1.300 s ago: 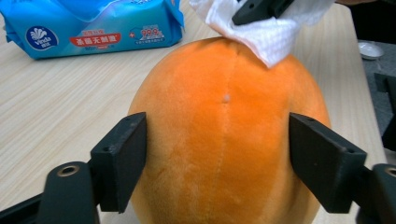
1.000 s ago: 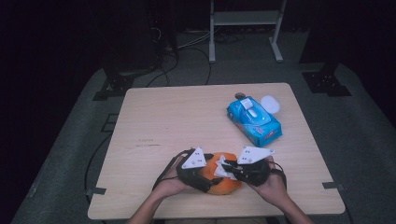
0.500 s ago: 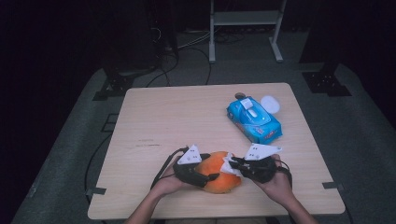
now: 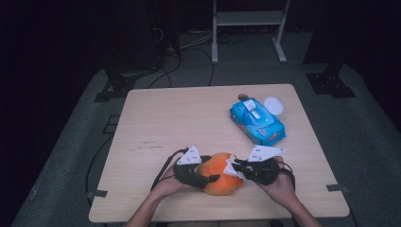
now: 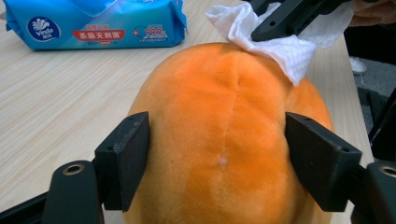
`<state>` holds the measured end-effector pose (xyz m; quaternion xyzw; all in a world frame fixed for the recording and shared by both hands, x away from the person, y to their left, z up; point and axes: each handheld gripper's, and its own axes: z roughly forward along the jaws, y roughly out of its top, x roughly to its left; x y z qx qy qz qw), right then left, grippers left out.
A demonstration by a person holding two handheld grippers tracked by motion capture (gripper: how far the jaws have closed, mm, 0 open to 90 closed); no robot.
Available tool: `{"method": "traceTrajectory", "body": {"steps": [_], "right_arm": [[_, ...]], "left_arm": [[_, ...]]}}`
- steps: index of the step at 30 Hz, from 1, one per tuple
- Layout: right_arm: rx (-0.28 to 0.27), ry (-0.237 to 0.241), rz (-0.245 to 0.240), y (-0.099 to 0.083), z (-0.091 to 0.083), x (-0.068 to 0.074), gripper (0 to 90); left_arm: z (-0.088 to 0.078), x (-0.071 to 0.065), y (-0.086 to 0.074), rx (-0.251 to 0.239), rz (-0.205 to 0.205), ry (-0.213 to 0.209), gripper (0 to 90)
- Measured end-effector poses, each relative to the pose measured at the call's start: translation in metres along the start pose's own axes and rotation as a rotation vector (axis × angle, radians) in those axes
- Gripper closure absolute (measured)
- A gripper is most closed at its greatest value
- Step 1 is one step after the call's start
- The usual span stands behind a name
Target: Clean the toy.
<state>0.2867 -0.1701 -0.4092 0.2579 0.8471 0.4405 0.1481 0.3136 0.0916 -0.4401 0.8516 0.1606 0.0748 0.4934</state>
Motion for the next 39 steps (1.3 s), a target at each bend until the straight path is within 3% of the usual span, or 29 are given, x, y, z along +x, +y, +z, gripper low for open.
{"method": "traceTrajectory", "body": {"steps": [6, 13, 17, 23, 30, 32, 36, 39], "right_arm": [[-0.02, 0.013, -0.034, 0.007, 0.002, 0.01, 80.4], [0.004, 0.011, 0.035, -0.008, 0.002, -0.01, 80.2], [-0.005, 0.028, 0.075, -0.01, 0.0, -0.012, 80.3], [-0.028, 0.068, 0.012, -0.003, -0.002, 0.003, 80.2], [0.018, 0.057, 0.093, -0.015, 0.002, -0.017, 80.0], [0.006, 0.063, 0.112, -0.015, 0.002, -0.018, 80.1], [-0.044, 0.083, 0.087, -0.002, 0.002, -0.008, 80.1], [-0.047, 0.085, 0.053, 0.003, 0.003, -0.001, 80.1]], "left_arm": [[-0.003, 0.002, -0.002, 0.007, -0.002, -0.011, 25.6], [-0.006, 0.009, -0.006, -0.003, -0.024, -0.023, 26.2], [-0.006, 0.011, -0.008, -0.006, -0.031, -0.022, 26.2], [-0.01, 0.015, -0.012, -0.014, -0.063, -0.025, 26.1], [-0.01, 0.017, -0.012, -0.019, -0.069, -0.027, 26.1], [-0.008, 0.016, -0.012, -0.019, -0.067, -0.024, 26.1], [-0.006, 0.014, -0.012, -0.023, -0.066, -0.022, 26.1], [-0.007, 0.015, -0.012, -0.021, -0.063, -0.023, 26.1]]}}
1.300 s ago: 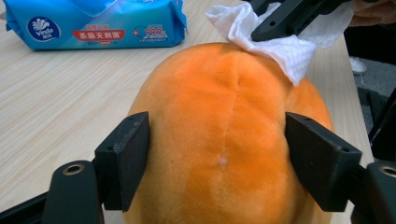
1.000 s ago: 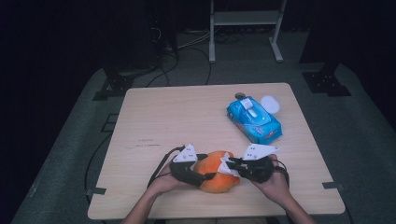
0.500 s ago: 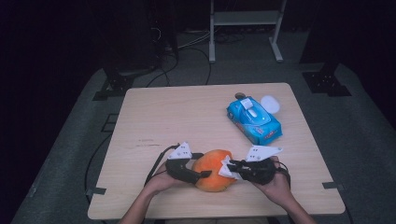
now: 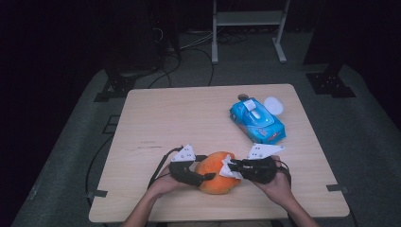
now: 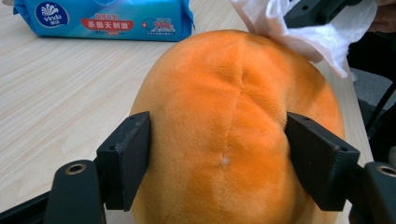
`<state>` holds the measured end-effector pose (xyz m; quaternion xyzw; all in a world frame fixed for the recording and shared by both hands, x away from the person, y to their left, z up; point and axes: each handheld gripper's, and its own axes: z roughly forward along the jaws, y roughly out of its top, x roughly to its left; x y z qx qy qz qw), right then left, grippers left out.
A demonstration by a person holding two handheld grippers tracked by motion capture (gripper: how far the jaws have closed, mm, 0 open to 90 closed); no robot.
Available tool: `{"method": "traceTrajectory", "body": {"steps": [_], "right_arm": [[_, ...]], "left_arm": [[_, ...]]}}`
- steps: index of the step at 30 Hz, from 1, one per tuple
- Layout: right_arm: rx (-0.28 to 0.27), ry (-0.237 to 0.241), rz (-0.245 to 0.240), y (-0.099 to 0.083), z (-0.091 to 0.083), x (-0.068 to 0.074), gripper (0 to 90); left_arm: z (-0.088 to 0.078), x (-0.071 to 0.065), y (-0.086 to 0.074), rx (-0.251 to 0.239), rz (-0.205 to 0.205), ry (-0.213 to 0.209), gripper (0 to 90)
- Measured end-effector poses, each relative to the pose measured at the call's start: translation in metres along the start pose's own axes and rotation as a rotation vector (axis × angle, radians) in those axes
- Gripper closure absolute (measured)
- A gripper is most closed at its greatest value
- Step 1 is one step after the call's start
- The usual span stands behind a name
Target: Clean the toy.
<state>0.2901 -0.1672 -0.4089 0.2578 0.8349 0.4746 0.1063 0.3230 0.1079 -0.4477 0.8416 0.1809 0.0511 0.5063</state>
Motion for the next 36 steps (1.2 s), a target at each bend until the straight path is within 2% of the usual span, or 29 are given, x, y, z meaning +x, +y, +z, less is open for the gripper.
{"method": "traceTrajectory", "body": {"steps": [3, 6, 8, 10, 14, 16, 22, 25, 28, 30, 32, 36], "right_arm": [[0.011, 0.006, 0.02, -0.006, -0.001, -0.006, 79.9], [0.043, -0.027, 0.037, -0.016, -0.003, -0.014, 79.9], [0.053, -0.035, 0.064, -0.022, -0.005, -0.019, 80.0], [0.039, -0.039, 0.069, -0.021, -0.007, -0.02, 80.0], [-0.021, -0.032, 0.062, -0.008, -0.006, -0.018, 80.0], [-0.025, -0.029, 0.057, -0.006, -0.004, -0.017, 80.0], [0.028, -0.035, 0.111, -0.022, -0.002, -0.026, 79.9], [0.023, -0.039, 0.124, -0.022, -0.005, -0.028, 79.9], [-0.021, -0.034, 0.104, -0.011, -0.007, -0.023, 79.9], [-0.022, -0.035, 0.087, -0.006, -0.005, -0.02, 79.8], [-0.007, -0.036, 0.083, -0.009, -0.001, -0.02, 79.8], [0.027, -0.036, 0.127, -0.021, -0.002, -0.027, 79.7]], "left_arm": [[-0.001, 0.001, 0.0, -0.003, -0.005, 0.002, 26.1], [-0.002, 0.001, 0.0, -0.003, -0.007, 0.001, 26.1], [-0.001, 0.0, 0.001, 0.001, -0.002, 0.002, 26.1], [0.0, -0.002, 0.002, 0.001, 0.014, 0.001, 26.1], [0.006, -0.015, 0.006, 0.012, 0.076, -0.002, 26.1], [0.007, -0.018, 0.007, 0.024, 0.102, 0.003, 26.1], [0.003, -0.01, 0.004, 0.01, 0.053, -0.005, 26.1], [0.004, -0.014, 0.006, 0.015, 0.073, -0.002, 26.0], [0.01, -0.022, 0.009, 0.021, 0.106, -0.007, 25.9], [0.011, -0.026, 0.01, 0.033, 0.134, -0.004, 25.8], [0.01, -0.024, 0.01, 0.032, 0.129, -0.008, 25.9], [0.009, -0.021, 0.008, 0.02, 0.1, -0.014, 25.9]]}}
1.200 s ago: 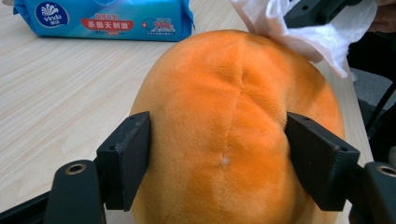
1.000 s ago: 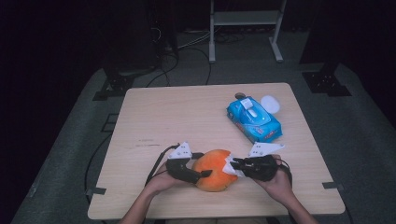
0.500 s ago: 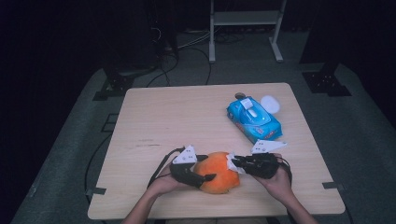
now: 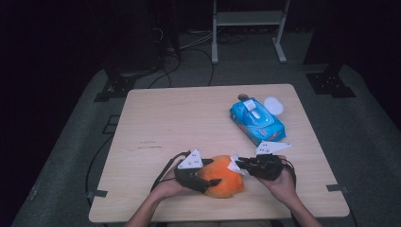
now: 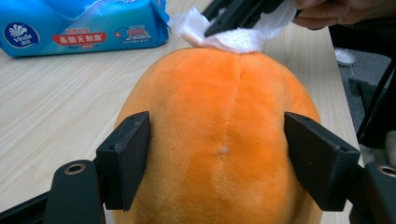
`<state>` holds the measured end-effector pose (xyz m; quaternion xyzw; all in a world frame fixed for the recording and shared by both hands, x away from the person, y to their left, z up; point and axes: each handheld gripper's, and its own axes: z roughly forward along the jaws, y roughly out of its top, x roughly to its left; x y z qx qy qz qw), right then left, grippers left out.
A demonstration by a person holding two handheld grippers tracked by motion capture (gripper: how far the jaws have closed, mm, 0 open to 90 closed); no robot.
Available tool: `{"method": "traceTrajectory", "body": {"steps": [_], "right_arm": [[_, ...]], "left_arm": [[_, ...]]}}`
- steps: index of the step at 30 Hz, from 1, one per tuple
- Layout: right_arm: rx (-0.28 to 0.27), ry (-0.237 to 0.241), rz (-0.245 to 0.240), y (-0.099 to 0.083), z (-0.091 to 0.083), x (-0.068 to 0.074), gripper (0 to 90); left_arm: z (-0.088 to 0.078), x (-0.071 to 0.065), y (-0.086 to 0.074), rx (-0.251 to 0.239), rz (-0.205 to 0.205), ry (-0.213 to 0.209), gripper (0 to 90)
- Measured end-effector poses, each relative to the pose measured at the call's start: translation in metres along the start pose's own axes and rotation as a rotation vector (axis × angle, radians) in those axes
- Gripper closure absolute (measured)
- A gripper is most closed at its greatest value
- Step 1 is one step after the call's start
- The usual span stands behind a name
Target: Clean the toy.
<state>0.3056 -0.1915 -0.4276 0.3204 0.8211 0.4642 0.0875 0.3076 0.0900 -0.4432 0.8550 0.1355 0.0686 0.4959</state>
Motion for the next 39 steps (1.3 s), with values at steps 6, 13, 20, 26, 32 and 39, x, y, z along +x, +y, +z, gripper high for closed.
{"method": "traceTrajectory", "body": {"steps": [6, 13, 20, 26, 32, 39], "right_arm": [[-0.029, -0.005, -0.006, 0.005, -0.008, 0.004, 79.8], [-0.003, 0.03, -0.046, 0.007, 0.003, 0.011, 79.6], [0.005, 0.031, -0.035, -0.001, -0.005, 0.004, 79.6], [-0.047, 0.056, -0.115, 0.014, -0.01, 0.025, 79.1], [-0.007, 0.021, -0.136, 0.006, -0.008, 0.019, 79.2], [-0.018, 0.009, -0.078, 0.0, -0.016, 0.011, 79.2]], "left_arm": [[0.004, -0.006, 0.004, 0.013, 0.021, 0.014, 25.4], [-0.002, -0.005, 0.01, -0.004, 0.001, -0.029, 19.4], [0.001, 0.006, 0.003, 0.032, -0.122, -0.032, 14.3], [0.004, -0.01, 0.01, 0.064, -0.008, -0.002, 21.7], [0.002, -0.006, 0.005, 0.057, -0.016, -0.002, 23.1], [0.003, -0.011, 0.008, 0.071, 0.011, 0.009, 22.9]]}}
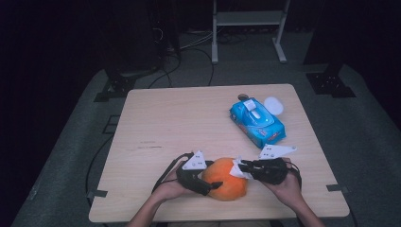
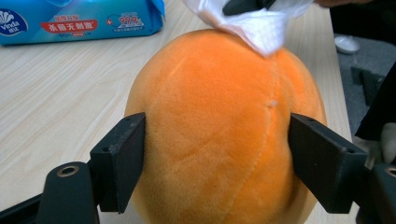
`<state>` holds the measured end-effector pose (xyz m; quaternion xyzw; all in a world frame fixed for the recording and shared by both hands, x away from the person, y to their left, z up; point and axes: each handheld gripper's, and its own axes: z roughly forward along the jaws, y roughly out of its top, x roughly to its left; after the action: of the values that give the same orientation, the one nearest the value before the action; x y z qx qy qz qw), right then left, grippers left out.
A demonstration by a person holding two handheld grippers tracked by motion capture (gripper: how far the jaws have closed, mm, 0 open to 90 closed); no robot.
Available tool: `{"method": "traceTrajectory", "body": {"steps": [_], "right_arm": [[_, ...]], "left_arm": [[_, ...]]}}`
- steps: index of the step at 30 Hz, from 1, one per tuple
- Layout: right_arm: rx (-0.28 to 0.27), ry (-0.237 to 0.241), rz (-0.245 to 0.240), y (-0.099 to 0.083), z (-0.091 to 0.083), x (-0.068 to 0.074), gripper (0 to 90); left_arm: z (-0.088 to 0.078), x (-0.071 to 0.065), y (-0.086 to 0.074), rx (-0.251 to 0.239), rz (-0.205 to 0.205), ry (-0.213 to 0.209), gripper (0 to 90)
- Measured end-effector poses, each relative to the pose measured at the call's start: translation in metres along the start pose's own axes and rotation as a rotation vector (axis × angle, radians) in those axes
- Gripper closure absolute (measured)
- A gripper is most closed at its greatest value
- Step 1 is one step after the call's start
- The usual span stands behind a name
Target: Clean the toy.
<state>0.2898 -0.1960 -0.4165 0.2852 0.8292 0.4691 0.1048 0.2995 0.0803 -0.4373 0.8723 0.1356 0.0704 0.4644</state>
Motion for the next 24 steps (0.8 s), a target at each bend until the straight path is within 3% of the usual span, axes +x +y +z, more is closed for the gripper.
{"method": "traceTrajectory", "body": {"steps": [4, 7, 9, 11, 14, 18, 19, 22, 24], "right_arm": [[-0.008, 0.021, -0.045, 0.011, 0.006, 0.013, 79.2], [0.012, 0.03, -0.065, 0.007, 0.009, 0.013, 79.4], [0.018, 0.027, -0.071, 0.005, 0.006, 0.011, 79.4], [0.017, 0.033, -0.054, 0.003, 0.003, 0.009, 79.3], [-0.001, 0.038, -0.038, 0.004, 0.001, 0.01, 79.3], [-0.019, 0.047, -0.078, 0.012, 0.005, 0.022, 79.1], [-0.009, 0.041, -0.098, 0.013, 0.005, 0.023, 79.0], [0.001, 0.06, -0.092, 0.011, 0.003, 0.02, 79.1], [0.007, 0.077, -0.094, 0.008, 0.0, 0.017, 79.0]], "left_arm": [[-0.001, -0.003, 0.003, 0.002, 0.016, -0.007, 20.9], [-0.006, 0.005, 0.001, -0.034, -0.041, -0.028, 14.2], [-0.004, 0.009, 0.0, -0.033, -0.097, -0.033, 9.2], [0.0, 0.009, -0.003, -0.027, -0.115, -0.057, 9.6], [0.003, 0.002, -0.001, -0.006, -0.08, -0.026, 19.3], [0.001, -0.003, 0.004, 0.012, -0.044, -0.008, 23.3], [0.0, -0.003, 0.003, 0.012, -0.039, -0.014, 23.3], [-0.004, -0.001, 0.001, -0.016, -0.028, -0.067, 21.6], [-0.005, 0.001, 0.0, -0.031, -0.031, -0.078, 17.9]]}}
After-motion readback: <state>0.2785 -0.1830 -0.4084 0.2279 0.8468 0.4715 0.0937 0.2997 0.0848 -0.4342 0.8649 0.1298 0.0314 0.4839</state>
